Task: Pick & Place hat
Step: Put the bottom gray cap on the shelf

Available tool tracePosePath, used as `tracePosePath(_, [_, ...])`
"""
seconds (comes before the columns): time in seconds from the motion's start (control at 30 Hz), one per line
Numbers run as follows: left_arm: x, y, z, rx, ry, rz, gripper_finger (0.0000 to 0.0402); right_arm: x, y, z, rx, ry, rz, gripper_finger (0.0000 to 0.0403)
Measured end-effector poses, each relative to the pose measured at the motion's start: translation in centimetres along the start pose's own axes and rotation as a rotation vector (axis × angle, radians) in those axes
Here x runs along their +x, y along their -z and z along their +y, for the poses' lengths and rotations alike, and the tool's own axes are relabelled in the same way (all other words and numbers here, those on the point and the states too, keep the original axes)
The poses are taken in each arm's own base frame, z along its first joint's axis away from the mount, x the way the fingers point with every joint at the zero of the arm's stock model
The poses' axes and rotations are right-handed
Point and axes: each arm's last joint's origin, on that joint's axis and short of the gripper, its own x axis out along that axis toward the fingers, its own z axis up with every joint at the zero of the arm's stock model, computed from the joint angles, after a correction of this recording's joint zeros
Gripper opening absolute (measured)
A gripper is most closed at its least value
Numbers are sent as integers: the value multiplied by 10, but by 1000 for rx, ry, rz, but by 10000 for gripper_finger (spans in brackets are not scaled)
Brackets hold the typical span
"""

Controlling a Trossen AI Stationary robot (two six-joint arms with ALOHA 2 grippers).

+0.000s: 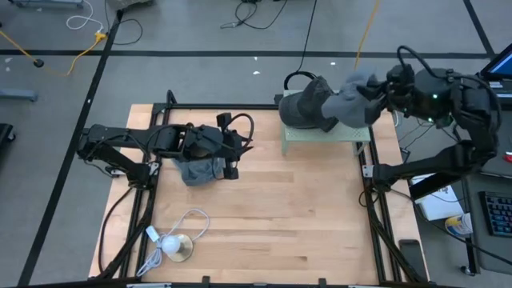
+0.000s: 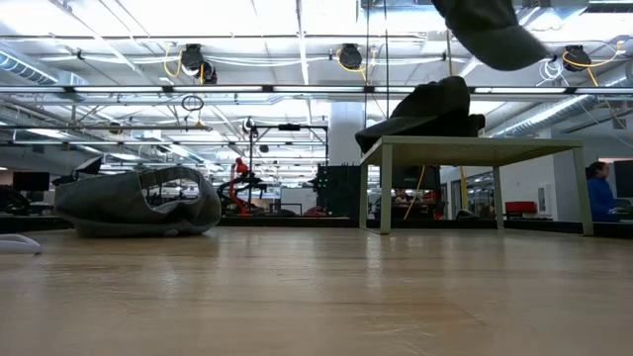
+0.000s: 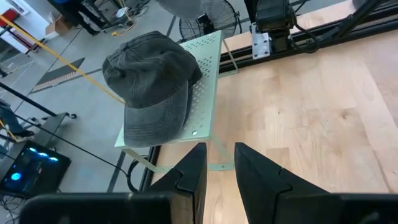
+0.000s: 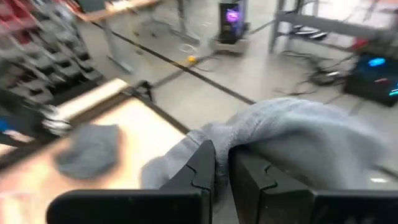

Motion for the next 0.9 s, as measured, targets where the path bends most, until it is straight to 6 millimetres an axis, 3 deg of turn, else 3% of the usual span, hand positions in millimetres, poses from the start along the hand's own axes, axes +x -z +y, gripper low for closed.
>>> tracePosePath(0.33, [0,1,0,-15,1,8,88,-3,-13,-8,-198,172,-36,19])
tracePosePath(0.57, [1,1,1,-37,-1,9,88,-4,-10,-17,-339,311,12,19])
tracePosePath(0.9, [1,1,3,-51,-6,10,88,23,-5,-22,-552,421,240,19])
